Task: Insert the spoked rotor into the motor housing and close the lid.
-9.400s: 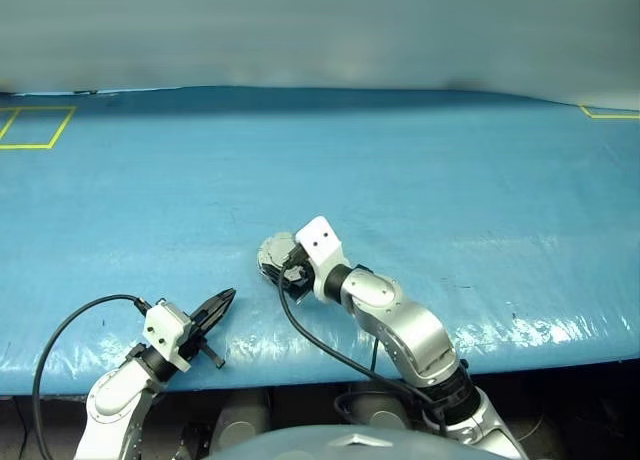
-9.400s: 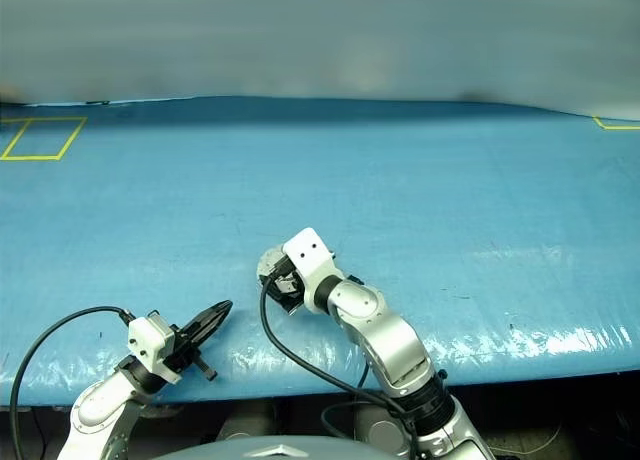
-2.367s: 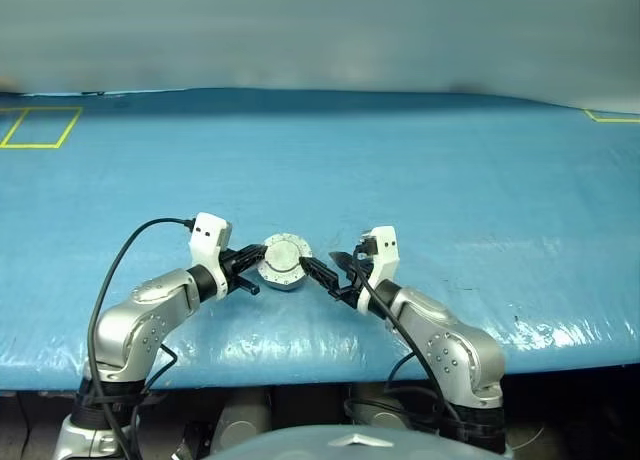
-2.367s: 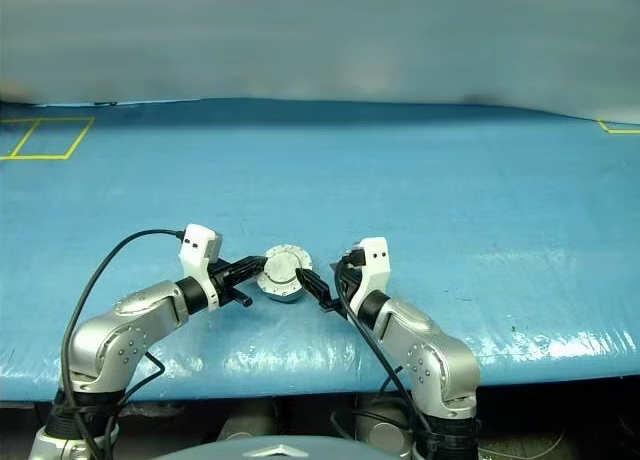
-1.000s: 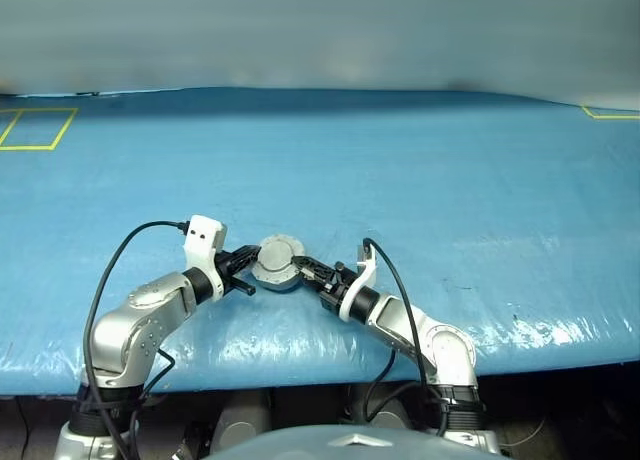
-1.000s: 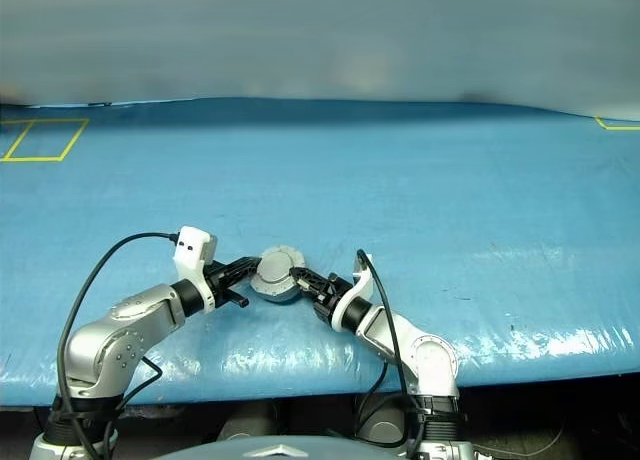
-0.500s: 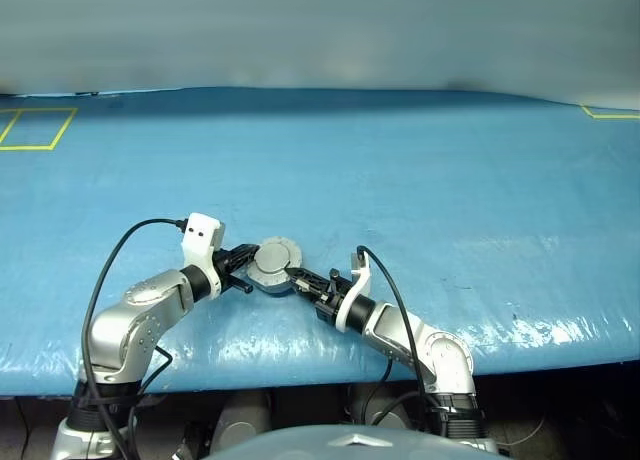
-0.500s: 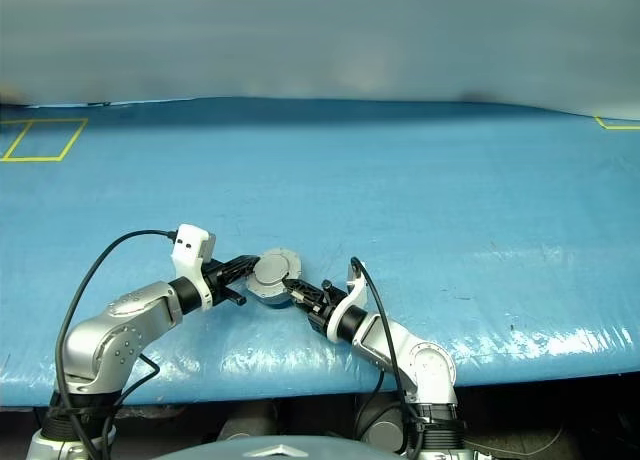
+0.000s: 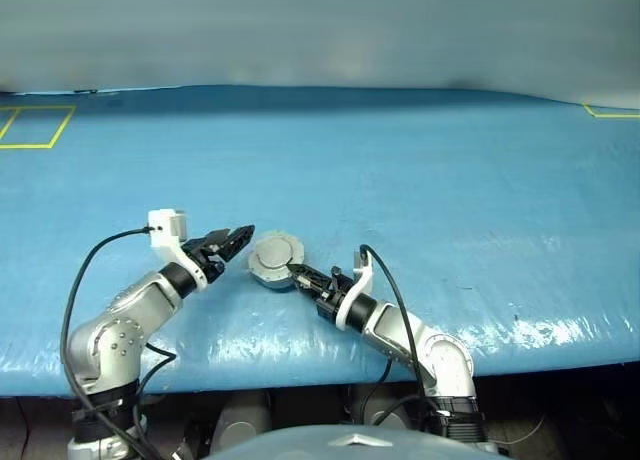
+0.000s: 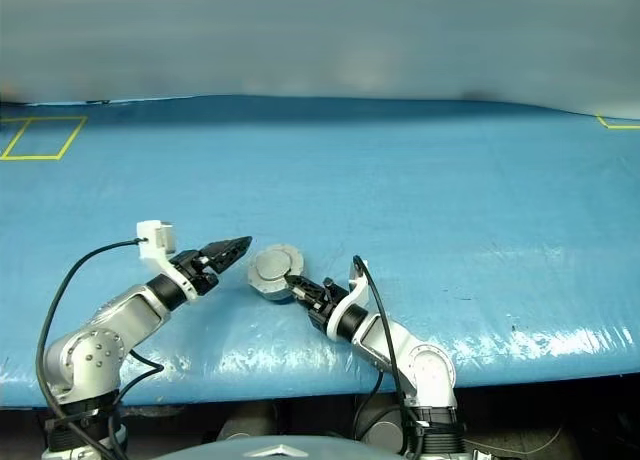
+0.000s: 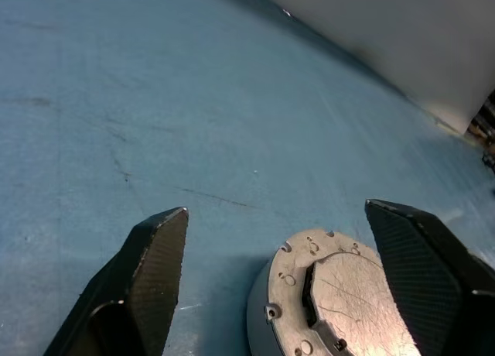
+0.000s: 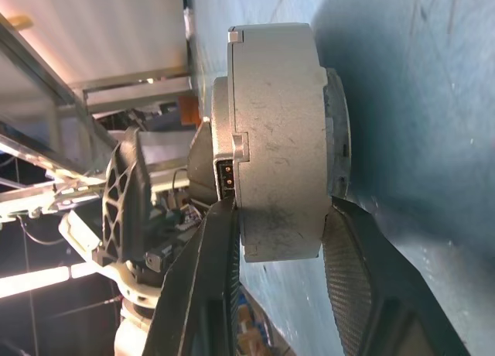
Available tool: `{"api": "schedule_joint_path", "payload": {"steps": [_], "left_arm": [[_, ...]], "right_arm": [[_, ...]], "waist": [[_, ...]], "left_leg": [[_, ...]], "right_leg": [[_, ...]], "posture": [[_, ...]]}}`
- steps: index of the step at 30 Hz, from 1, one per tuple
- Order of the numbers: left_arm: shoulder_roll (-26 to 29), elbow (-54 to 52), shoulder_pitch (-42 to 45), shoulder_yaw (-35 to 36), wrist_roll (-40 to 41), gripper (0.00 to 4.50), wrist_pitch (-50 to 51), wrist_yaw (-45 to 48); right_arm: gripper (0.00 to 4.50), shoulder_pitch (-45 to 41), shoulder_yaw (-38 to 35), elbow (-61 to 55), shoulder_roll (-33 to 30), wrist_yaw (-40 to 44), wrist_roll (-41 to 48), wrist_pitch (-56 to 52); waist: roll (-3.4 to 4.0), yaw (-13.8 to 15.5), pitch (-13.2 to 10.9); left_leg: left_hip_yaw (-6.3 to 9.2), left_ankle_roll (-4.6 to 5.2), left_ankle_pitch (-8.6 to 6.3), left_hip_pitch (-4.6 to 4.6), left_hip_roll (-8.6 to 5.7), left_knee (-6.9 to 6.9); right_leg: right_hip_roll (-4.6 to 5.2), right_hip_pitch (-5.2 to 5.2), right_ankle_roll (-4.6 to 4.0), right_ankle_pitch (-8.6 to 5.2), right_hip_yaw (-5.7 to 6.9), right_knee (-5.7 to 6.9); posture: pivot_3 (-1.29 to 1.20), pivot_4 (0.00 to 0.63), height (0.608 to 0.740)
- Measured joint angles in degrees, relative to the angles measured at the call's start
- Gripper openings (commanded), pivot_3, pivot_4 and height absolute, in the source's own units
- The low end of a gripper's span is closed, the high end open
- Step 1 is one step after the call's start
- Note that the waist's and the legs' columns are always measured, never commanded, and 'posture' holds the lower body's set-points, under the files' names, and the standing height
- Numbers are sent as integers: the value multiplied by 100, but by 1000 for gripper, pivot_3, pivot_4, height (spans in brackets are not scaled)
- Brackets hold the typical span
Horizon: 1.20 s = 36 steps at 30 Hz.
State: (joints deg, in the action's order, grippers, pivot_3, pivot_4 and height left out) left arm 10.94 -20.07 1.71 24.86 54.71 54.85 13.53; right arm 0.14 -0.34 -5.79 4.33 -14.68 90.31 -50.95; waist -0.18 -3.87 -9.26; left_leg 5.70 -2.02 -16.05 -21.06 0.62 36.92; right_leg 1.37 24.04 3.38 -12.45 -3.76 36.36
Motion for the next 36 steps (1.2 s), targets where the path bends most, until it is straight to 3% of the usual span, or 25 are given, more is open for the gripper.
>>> {"api": "schedule_joint_path", "payload": {"steps": [5, 10, 20, 32, 36], "left_arm": [[-708, 204, -355, 512, 2009, 4500, 105, -839], [-1112, 211, -692, 253, 2957, 4500, -108, -1226], [-1319, 224, -827, -410, 3550, 4500, -672, -1220], [-1252, 466, -894, -836, 3667, 4500, -955, -1238], [-1236, 527, -875, -913, 3718, 3213, -1033, -1265]], "right_arm": [[1156, -420, -286, -57, -4, 112, 28, 229], [1156, -732, -311, -146, -8, 118, 106, 288], [1156, -753, 84, -381, -2, 1, 327, 193], [1156, -337, 675, -760, -59, -365, 758, 167], [1156, -328, 720, -787, -185, -420, 740, 193]], "waist": [[-1, 6, -1], [-1, 19, -1], [0, 16, 0], [1, 20, 1], [0, 30, 2]], "left_leg": [[3, 1, 0, -29, -2, 12], [5, 0, 0, -54, -3, 12], [3, 0, 1, -55, -4, 14], [3, 1, 1, -55, -5, 18], [3, 1, 1, -56, -6, 24]], "right_leg": [[0, 16, 33, 22, 2, -11], [0, 43, 32, 26, 2, -10], [-2, 43, 28, 25, 1, -10], [-2, 42, 22, 21, 0, -9], [-1, 40, 21, 21, -1, -9]], "posture": [[0, 150, 740], [0, 150, 740], [0, 150, 740], [0, 150, 740], [0, 150, 740]]}}
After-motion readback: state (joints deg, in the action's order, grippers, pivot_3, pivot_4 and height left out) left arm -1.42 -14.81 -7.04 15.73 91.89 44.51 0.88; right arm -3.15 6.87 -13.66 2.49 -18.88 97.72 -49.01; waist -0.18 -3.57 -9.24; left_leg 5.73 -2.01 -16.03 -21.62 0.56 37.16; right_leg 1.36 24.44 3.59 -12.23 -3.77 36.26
